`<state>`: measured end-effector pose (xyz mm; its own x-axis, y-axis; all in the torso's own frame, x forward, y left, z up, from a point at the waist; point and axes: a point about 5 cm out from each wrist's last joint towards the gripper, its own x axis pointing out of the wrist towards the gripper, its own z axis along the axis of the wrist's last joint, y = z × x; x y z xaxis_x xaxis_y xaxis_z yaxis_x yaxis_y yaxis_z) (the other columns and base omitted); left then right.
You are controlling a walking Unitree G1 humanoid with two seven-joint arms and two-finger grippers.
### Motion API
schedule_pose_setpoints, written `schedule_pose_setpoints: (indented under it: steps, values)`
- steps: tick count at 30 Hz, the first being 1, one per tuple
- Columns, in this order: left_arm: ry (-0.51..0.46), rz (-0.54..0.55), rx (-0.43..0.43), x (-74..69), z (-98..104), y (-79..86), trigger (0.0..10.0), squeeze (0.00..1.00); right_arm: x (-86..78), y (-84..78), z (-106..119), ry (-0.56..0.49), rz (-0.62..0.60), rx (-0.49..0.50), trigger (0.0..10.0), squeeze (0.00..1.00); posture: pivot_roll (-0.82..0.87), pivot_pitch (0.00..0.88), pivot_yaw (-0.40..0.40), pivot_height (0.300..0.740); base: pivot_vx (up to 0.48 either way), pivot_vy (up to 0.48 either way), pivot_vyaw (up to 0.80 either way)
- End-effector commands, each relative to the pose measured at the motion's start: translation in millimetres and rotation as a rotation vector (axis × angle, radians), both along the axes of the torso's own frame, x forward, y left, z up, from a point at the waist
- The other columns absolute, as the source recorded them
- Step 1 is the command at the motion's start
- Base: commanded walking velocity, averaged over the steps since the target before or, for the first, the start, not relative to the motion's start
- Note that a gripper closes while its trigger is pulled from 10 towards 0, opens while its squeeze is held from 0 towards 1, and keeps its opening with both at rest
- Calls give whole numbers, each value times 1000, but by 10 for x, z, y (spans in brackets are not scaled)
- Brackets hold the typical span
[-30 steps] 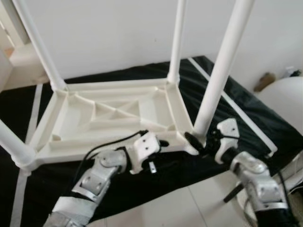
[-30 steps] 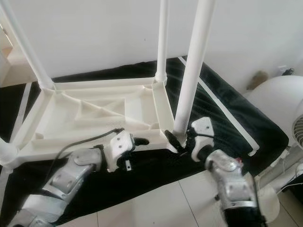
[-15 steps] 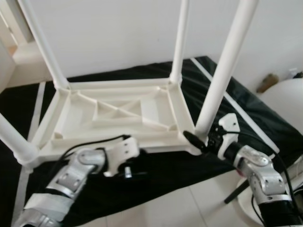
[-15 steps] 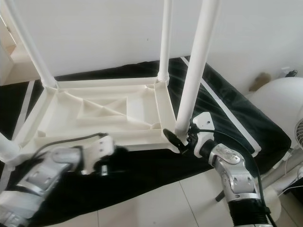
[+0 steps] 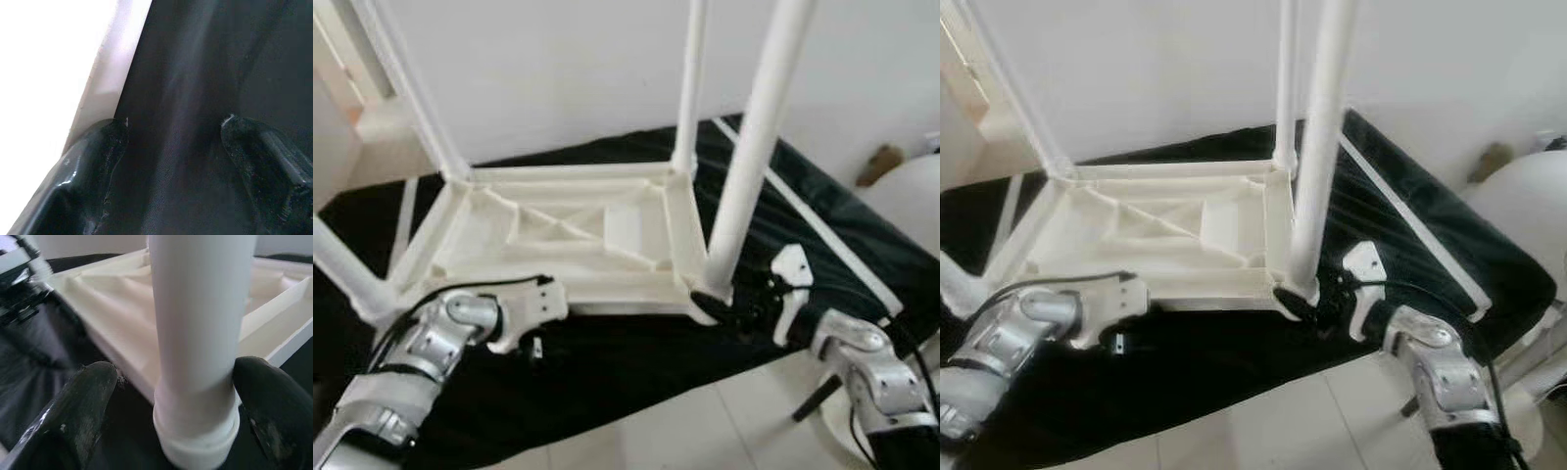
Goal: Building children table
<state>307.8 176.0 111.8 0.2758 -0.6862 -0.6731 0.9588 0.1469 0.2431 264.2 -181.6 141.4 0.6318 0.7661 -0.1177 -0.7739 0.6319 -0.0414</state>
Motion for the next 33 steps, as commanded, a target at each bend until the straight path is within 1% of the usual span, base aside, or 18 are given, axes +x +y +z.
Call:
schedule_pose_setpoints:
  steps: [1,6,9,13,14,15,16,18,19,20,22,23,24,26,27,29,31,33]
  values:
    - [-58,52,11,63,44,49,10000,0,-39,63,-21,25,59,2,10000,0,-108,12,96,740,0,0,0]
    - [-77,53,8,116,80,35,10000,0,-91,90,-77,49,105,-20,10000,0,-110,11,100,740,0,0,0]
    - [-38,21,-62,73,124,-30,10000,0,-23,43,-86,20,32,-19,10000,0,-114,14,107,740,0,0,0]
    - [-7,-4,-110,18,143,-69,10000,0,-5,22,-79,8,3,-11,10000,0,-113,19,107,740,0,0,0]
    - [35,-43,-196,-64,171,-162,10000,0,3,8,-73,-4,-20,-2,10000,0,-111,21,108,740,0,0,0]
    - [35,-43,-196,-64,171,-162,10000,0,3,8,-73,-4,-20,-2,10000,0,-111,21,108,740,0,0,0]
    - [86,-86,-301,-171,222,-284,10000,0,12,3,-75,-12,-37,6,10000,0,-109,24,106,740,0,0,0]
    - [86,-86,-301,-171,222,-284,10000,0,12,3,-75,-12,-37,6,10000,0,-109,24,106,740,0,0,0]
    - [134,-126,-411,-278,292,-399,10000,0,32,8,-86,-10,-53,18,10000,0,-104,25,99,740,0,0,0]
    - [134,-126,-411,-278,292,-399,10000,0,32,8,-86,-10,-53,18,10000,0,-104,25,99,740,0,0,0]
    - [173,-154,-601,-391,447,-537,10000,0,85,44,-102,-10,-68,38,10000,0,-91,27,87,740,0,0,0]
    - [173,-154,-601,-391,447,-537,10000,0,85,44,-102,-10,-68,38,10000,0,-91,27,87,740,0,0,0]
    - [153,-115,-671,-355,507,-579,10000,0,116,67,-101,-11,-70,46,10000,0,-83,27,80,740,0,0,0]
    - [118,-79,-701,-317,533,-611,10000,0,149,91,-97,-14,-72,54,10000,0,-79,26,76,740,0,0,0]
    - [118,-79,-701,-317,533,-611,10000,0,149,91,-97,-14,-72,54,10000,0,-79,26,76,740,0,0,0]
    - [12,-6,-697,-240,520,-674,10000,0,211,126,-85,-18,-80,73,10000,0,-73,25,72,740,0,0,0]
    - [-13,30,-687,-221,484,-707,10000,0,245,146,-74,-21,-80,82,10000,0,-70,23,73,740,0,0,0]
    - [-95,91,-677,-220,441,-793,10000,0,308,208,-35,-36,-69,92,10000,0,-64,20,71,740,0,0,0]
